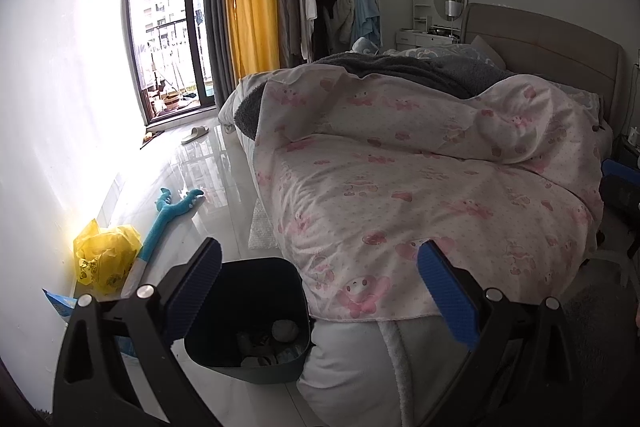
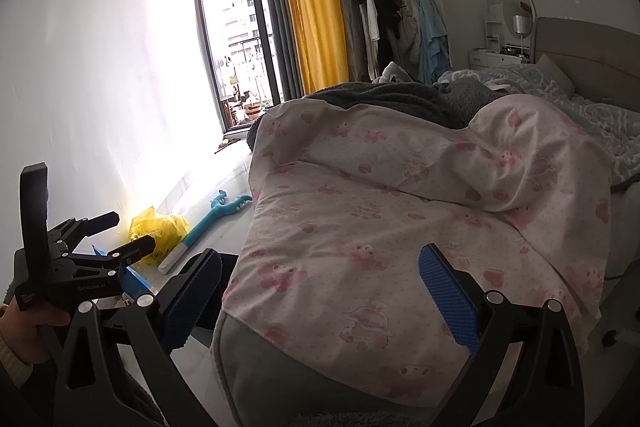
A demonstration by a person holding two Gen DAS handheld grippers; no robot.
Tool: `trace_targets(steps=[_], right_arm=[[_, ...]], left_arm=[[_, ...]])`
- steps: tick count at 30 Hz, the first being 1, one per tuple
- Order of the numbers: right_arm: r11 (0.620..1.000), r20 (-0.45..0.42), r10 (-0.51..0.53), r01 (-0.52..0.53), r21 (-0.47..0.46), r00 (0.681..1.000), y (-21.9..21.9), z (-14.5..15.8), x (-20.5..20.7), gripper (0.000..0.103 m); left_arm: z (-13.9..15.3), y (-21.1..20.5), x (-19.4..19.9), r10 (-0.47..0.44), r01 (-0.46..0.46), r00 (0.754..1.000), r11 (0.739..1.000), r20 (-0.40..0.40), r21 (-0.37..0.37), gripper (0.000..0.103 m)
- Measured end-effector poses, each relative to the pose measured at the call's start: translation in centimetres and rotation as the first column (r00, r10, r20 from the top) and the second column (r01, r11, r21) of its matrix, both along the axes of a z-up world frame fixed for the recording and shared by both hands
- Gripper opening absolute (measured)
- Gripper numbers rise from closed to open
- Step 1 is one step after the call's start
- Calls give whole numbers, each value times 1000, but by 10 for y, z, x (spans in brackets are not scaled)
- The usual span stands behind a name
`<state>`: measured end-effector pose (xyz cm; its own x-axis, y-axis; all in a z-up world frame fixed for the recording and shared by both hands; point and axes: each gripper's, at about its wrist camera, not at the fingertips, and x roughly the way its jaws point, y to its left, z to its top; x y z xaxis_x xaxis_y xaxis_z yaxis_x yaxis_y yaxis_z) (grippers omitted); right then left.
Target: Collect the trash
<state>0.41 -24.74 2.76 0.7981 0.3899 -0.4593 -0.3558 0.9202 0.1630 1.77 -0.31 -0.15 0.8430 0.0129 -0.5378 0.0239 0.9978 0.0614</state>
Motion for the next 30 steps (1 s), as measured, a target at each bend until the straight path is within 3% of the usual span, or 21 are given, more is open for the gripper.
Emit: trace_targets(steps=[30], right_arm=[[1000, -2, 0, 0, 0, 1000, 1, 0, -1, 100]], left_arm=[[-1, -3, -1, -11, 11, 1000, 1000, 4, 3, 100]])
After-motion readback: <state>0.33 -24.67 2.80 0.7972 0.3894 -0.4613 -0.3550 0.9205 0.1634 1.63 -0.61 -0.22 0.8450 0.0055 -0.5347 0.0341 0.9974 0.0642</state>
